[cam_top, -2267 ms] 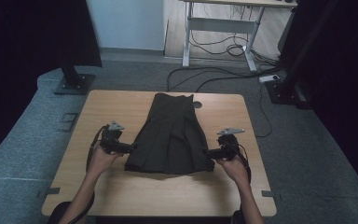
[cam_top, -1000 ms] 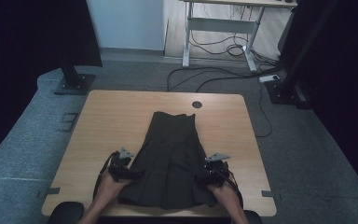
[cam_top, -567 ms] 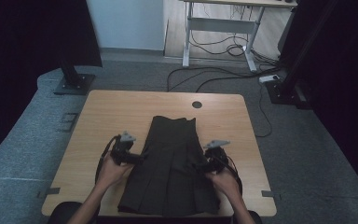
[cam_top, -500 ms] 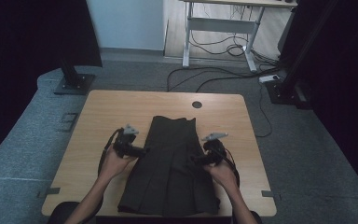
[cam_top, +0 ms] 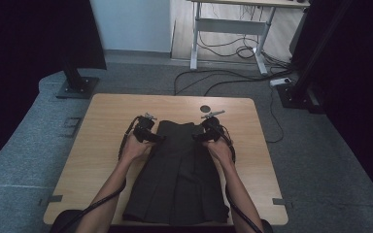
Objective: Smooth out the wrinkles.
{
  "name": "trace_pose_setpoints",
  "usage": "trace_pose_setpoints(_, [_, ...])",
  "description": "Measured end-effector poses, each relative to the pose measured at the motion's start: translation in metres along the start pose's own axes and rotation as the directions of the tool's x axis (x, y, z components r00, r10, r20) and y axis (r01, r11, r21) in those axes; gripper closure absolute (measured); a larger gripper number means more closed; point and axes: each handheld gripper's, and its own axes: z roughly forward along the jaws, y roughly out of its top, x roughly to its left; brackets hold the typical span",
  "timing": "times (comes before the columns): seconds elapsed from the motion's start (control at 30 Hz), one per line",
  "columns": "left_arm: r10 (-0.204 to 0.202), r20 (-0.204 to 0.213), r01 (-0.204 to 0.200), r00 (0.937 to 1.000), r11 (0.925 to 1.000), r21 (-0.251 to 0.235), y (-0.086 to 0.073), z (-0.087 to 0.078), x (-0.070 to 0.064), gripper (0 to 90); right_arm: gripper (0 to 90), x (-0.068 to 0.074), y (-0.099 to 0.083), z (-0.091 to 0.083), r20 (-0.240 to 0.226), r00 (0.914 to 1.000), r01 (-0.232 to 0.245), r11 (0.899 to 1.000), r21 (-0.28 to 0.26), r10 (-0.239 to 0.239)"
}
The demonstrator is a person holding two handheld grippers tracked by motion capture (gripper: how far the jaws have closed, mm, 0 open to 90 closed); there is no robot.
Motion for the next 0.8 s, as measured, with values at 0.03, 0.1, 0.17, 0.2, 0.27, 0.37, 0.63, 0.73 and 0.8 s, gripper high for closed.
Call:
trace_pose_setpoints(0.03, [-0.009,-0.002,0.009,1.0,1.0,0.004,0.0,0.003,0.001,16.1,29.7,-0.002,0.0,0.004,-0.003,1.0,-0.009,1.0,0.009,0.009])
trace_pose_setpoints(0.1, [-0.022,-0.001,0.022,0.9998,0.9996,0.015,-0.001,0.01,0.004,17.4,30.1,-0.005,-0.001,0.012,-0.01,0.9996,-0.026,0.999,0.018,0.026])
trace_pose_setpoints(0.17, [-0.032,-0.001,0.032,0.9995,0.9993,0.019,-0.003,0.016,0.006,17.6,30.2,-0.007,-0.004,0.021,-0.014,0.9993,-0.034,0.999,0.036,0.034])
trace_pose_setpoints(0.2, [-0.042,0.009,0.041,0.9991,0.9989,0.022,-0.004,0.018,0.008,17.6,30.2,-0.008,-0.006,0.025,-0.015,0.9994,-0.03,0.999,0.044,0.031])
trace_pose_setpoints(0.27, [-0.053,0.014,0.053,0.9985,0.9984,0.019,-0.005,0.021,0.011,17.5,30.3,-0.008,-0.009,0.032,-0.024,0.9993,-0.027,0.998,0.048,0.028])
trace_pose_setpoints(0.37, [-0.027,0.014,0.027,0.9995,0.9989,0.039,-0.008,0.028,0.011,17.7,32.4,-0.004,-0.012,0.042,-0.034,0.9994,-0.009,0.998,0.062,0.012])
trace_pose_setpoints(0.63, [0.043,-0.001,-0.043,0.9991,0.9988,0.022,-0.011,0.028,0.002,31.2,55.2,0.003,-0.007,0.047,-0.041,0.999,0.024,0.996,0.083,-0.02])
trace_pose_setpoints(0.73, [0.046,0.022,-0.046,0.9987,0.9988,0.015,-0.011,0.027,-0.001,40.3,70.4,0.002,-0.006,0.047,-0.091,0.9955,-0.017,0.995,0.098,0.026])
trace_pose_setpoints(0.8, [0.037,0.034,-0.038,0.9987,0.9992,0.009,-0.012,0.026,-0.001,50.6,72.6,0.001,-0.006,0.047,-0.106,0.9938,-0.023,0.995,0.1,0.034])
